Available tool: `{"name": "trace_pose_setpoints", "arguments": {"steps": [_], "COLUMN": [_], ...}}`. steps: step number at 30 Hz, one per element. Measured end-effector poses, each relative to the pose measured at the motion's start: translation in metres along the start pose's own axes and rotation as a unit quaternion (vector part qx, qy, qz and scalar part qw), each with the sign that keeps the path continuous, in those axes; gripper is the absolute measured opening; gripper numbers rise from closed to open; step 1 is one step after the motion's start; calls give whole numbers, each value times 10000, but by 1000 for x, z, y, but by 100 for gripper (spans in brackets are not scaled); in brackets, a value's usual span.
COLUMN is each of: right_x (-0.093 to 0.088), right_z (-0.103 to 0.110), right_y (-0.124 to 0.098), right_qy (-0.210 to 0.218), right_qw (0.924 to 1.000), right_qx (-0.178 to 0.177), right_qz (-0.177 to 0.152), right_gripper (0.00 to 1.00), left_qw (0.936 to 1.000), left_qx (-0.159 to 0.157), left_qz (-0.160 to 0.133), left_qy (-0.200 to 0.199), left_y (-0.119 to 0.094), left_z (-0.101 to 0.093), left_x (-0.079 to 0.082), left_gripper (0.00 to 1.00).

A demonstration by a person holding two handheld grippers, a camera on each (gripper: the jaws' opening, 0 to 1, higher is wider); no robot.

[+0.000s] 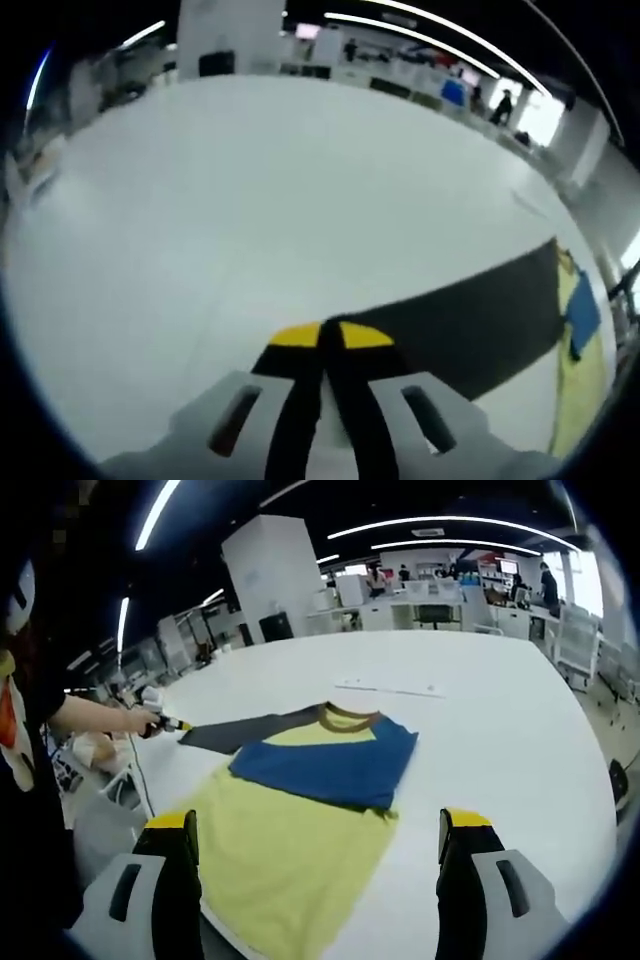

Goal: Fold the garment on the visible template until the final outline fits inside the template.

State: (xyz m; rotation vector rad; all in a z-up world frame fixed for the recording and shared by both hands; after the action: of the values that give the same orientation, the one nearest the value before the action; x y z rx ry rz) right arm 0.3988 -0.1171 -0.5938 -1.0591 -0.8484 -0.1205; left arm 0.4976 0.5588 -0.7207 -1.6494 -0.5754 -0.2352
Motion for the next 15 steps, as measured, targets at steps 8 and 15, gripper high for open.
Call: {"name": "trace_pose_setpoints", "arguments": {"steps": [8,15], "right_x": [-1,0], "right_z": [0,2], "right_y": [-3,-6], "right_qy": [17,17], "right_qw": [10000,10000], "right_qx": [-31,-19], "right_qz": [-11,-89], "right_gripper": [99,100], "left_qw": [9999,9978], "left_qx": [48,-205], "left_qz": [-125,-332], "left_qy": [23,-539], "left_y": [-6,-19], "left_z": [-2,-7], "left_x": [0,2], "left_gripper": [0,0]}}
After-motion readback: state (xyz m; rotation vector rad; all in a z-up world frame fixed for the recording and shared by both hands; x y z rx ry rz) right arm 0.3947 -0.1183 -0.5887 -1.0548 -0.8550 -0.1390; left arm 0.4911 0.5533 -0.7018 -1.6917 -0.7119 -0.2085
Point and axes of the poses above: the point that each gripper's makers call its tool centre point, and the gripper's own axes: y roughly forward along the fingers, z roughly to its left, x roughly out of its top, the point moved 8 cm from there along -y, roughly backward along the fingers, and after that the axes turned 15 degrees about z, right-handed, at the moved point
